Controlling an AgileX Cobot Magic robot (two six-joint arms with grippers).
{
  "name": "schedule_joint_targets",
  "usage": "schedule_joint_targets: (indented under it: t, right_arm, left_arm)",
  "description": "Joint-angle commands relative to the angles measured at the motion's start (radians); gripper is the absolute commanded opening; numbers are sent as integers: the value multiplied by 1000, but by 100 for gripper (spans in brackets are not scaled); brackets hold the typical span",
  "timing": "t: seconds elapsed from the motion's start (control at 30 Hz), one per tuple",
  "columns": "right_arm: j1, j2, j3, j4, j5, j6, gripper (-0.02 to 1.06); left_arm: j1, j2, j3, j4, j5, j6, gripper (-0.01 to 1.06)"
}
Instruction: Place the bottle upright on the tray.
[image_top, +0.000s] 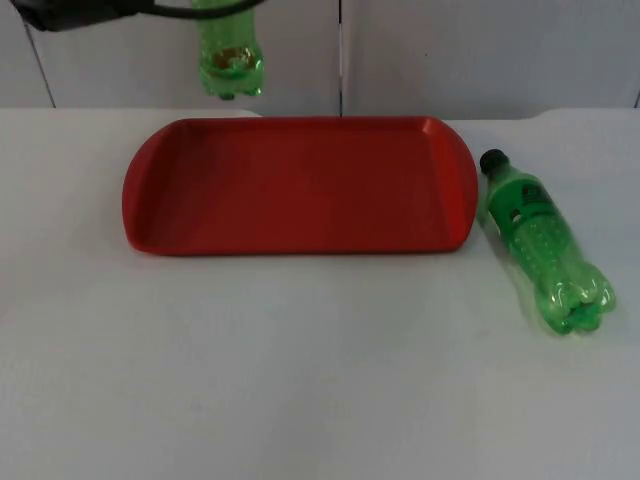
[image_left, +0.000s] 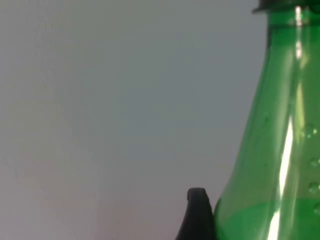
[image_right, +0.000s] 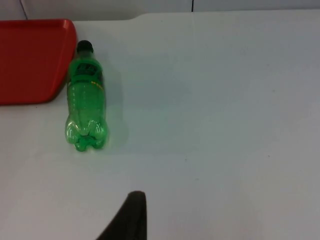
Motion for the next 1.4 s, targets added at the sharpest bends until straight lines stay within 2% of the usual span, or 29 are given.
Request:
schedule_joint_targets:
  t: [0.0, 0.2, 0.23, 0.53, 0.7, 0.97, 1.17, 1.27, 1.37]
  right_arm:
    - [-5, -4, 1, 3, -7, 1, 105]
    - [-5, -4, 1, 3, -7, 1, 105]
    - [-5, -4, 1, 3, -7, 1, 105]
    - [-5, -4, 1, 3, -7, 1, 105]
    - [-5, -4, 1, 3, -7, 1, 105]
    - [-5, -4, 1, 3, -7, 1, 105]
    - [-5, -4, 1, 3, -7, 1, 105]
    - [-5, -4, 1, 3, -7, 1, 105]
    - [-5, -4, 1, 3, -7, 1, 105]
  left_arm:
    - [-4, 19, -7, 38, -51, -24, 0]
    - [-4, 109, -7, 106, -167, -97, 0]
    - [-4, 109, -7, 106, -167, -97, 0]
    - [-4, 224, -7, 124, -381, -106, 0]
    - [-2, 290, -7, 123, -456, -108, 0]
    - [0, 346, -7, 123, -485, -108, 0]
    - [0, 349, -7, 109, -476, -115, 0]
    - [0, 349, -7, 109, -465, -115, 0]
    - [0, 349, -7, 126, -413, -115, 0]
